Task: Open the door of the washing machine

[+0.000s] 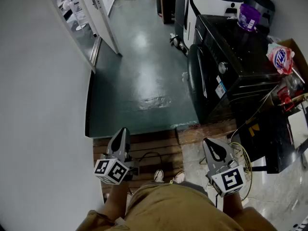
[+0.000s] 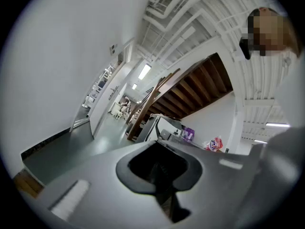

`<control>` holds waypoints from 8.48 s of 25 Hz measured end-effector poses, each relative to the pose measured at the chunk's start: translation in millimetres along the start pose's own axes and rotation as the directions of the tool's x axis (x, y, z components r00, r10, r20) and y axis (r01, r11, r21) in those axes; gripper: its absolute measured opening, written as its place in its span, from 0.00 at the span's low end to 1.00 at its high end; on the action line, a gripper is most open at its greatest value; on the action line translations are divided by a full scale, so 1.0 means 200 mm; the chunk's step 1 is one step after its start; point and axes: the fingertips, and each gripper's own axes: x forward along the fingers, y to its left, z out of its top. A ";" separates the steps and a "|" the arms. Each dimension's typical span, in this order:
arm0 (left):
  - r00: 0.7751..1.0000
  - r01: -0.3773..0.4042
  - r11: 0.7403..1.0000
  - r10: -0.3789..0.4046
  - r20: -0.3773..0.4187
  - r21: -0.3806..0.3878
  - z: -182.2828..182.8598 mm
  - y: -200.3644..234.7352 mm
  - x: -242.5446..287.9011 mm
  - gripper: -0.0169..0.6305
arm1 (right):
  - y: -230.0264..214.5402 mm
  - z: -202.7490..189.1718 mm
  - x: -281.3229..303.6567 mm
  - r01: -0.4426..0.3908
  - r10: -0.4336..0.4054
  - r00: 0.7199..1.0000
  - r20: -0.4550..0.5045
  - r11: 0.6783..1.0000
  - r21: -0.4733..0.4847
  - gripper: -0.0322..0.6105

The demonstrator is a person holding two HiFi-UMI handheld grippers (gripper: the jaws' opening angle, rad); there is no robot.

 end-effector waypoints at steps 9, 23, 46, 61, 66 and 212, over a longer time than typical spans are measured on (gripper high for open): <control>0.999 -0.048 0.999 0.048 0.012 -0.016 -0.02 0.04 -0.03 0.12 | 0.04 -0.05 0.03 -0.042 0.042 0.999 -0.028 0.999 -0.015 0.06; 1.000 -0.028 0.999 0.028 0.009 -0.026 0.10 0.34 0.05 0.16 | 0.13 0.05 0.21 -0.009 0.009 1.000 -0.015 1.000 -0.005 0.06; 0.955 0.164 0.984 -0.176 -0.238 -0.069 -0.19 0.58 0.43 1.00 | 0.06 -0.07 0.50 0.166 -0.157 0.980 -0.122 0.984 0.071 0.06; 0.855 0.263 0.965 -0.239 -0.461 -0.012 0.03 0.48 1.75 0.99 | -0.81 0.14 1.38 0.212 -0.187 0.976 -0.111 0.934 0.288 0.06; 0.813 0.373 0.927 -0.312 -0.492 0.027 0.21 0.26 2.06 0.99 | -0.98 0.30 1.36 0.285 -0.256 0.958 -0.132 0.902 0.323 0.06; -0.043 0.210 -0.903 0.375 -0.926 -0.375 -1.31 0.44 1.78 0.24 | 0.05 0.24 1.86 0.734 -0.789 0.057 -0.612 -0.382 0.561 0.06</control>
